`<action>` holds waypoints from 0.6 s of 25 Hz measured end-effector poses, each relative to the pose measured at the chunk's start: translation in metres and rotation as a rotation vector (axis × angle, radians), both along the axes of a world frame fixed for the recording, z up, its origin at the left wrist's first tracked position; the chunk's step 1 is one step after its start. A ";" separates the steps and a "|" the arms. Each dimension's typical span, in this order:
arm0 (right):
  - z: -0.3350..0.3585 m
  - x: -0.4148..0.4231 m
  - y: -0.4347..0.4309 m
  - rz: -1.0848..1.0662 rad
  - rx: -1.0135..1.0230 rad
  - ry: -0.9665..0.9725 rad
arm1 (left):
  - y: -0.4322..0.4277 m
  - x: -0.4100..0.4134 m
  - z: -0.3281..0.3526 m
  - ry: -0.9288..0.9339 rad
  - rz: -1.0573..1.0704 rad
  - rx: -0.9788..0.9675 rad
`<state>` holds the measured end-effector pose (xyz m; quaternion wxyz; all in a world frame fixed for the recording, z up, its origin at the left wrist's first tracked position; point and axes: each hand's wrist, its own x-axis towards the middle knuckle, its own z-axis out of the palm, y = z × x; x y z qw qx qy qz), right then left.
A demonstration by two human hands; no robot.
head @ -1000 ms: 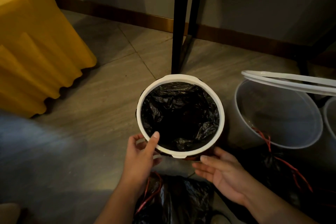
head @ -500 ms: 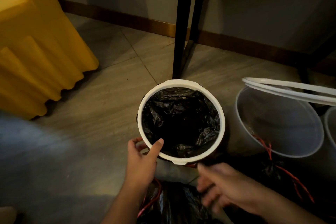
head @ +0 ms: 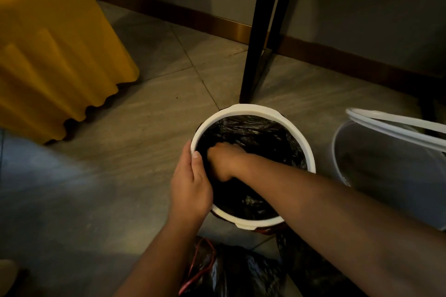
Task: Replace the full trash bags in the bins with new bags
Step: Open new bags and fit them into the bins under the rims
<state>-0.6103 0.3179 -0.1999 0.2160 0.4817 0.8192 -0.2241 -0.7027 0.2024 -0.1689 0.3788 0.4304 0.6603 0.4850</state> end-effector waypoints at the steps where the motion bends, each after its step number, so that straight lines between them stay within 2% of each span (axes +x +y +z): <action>1: -0.005 0.001 -0.001 0.006 -0.017 -0.018 | 0.000 0.000 -0.001 -0.009 0.008 -0.016; 4: -0.001 0.013 -0.006 0.094 -0.152 -0.009 | -0.003 -0.001 -0.001 0.071 -0.006 -0.028; 7: 0.031 0.050 0.007 0.060 -0.116 0.042 | 0.013 -0.016 0.010 0.302 -0.065 -0.094; 9: 0.050 0.083 0.021 0.030 -0.096 -0.051 | 0.035 -0.020 0.016 0.448 -0.165 -0.093; 11: 0.049 0.108 0.029 -0.006 -0.161 -0.195 | 0.051 -0.013 0.019 0.560 -0.273 -0.090; 15: 0.005 0.108 0.005 0.038 -0.394 -0.371 | 0.057 -0.006 0.009 0.484 -0.250 -0.086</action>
